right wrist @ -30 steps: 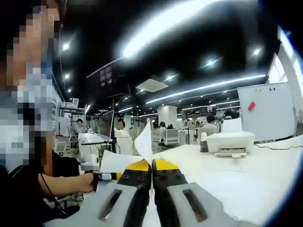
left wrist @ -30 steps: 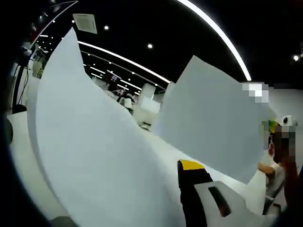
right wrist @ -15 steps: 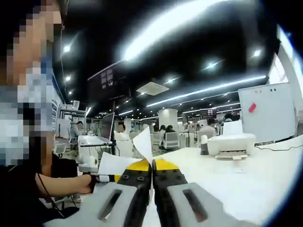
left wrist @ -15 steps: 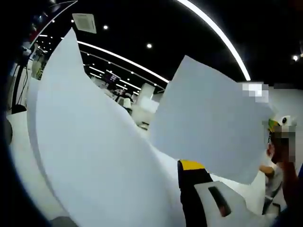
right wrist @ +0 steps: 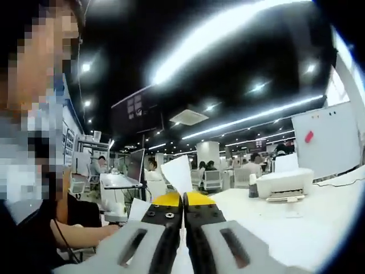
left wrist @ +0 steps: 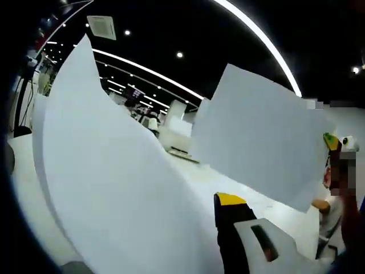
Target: Organize the stack of printing papers by aligning and flattening the scattered papers on the table
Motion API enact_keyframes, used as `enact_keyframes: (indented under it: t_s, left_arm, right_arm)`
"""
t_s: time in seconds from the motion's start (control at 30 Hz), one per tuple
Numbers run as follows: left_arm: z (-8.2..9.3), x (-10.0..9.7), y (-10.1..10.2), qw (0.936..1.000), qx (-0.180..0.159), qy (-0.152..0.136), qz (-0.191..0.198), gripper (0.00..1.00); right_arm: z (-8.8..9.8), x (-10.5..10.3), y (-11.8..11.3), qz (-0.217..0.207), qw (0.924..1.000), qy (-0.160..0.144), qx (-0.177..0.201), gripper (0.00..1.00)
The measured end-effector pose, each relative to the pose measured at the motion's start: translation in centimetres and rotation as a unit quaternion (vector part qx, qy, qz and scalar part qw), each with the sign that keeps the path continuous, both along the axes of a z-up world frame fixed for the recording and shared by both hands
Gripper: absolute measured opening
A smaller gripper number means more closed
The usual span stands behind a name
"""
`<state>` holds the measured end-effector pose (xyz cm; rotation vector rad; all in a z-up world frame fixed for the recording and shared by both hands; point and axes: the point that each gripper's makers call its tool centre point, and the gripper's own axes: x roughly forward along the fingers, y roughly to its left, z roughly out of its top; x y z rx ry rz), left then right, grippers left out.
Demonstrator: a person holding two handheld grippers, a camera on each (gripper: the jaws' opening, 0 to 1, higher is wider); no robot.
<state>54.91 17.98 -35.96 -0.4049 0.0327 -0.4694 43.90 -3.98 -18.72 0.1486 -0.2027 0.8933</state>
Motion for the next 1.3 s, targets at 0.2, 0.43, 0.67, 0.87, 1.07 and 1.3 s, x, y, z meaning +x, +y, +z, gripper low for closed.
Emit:
enact_keyframes:
  t_s: [0.2, 0.43, 0.67, 0.87, 1.07, 1.3]
  left_arm:
    - [0.0, 0.0, 0.0, 1.0000, -0.001, 0.000, 0.000, 0.29]
    - [0.2, 0.0, -0.1, 1.0000, -0.006, -0.005, -0.006, 0.29]
    - [0.2, -0.3, -0.2, 0.9999, -0.006, -0.004, -0.011, 0.29]
    - [0.2, -0.4, -0.2, 0.9999, -0.006, -0.004, -0.013, 0.29]
    - [0.2, -0.4, -0.3, 0.9998, -0.006, -0.004, -0.016, 0.29]
    - [0.2, -0.4, -0.4, 0.9998, -0.006, -0.003, -0.017, 0.30]
  right_arm:
    - [0.4, 0.3, -0.4, 0.035, 0.9968, 0.035, 0.063, 0.00]
    - [-5.4, 5.7, -2.1, -0.007, 0.9931, 0.099, 0.063, 0.00]
    - [-12.5, 9.7, -2.4, -0.069, 0.9897, 0.125, -0.003, 0.00]
    - [-14.0, 11.0, -3.4, -0.092, 0.9863, 0.137, 0.005, 0.00]
    - [-15.6, 11.3, -3.5, -0.081, 0.9820, 0.169, 0.021, 0.00]
    - [-16.2, 11.1, -2.3, -0.055, 0.9777, 0.198, 0.040, 0.00]
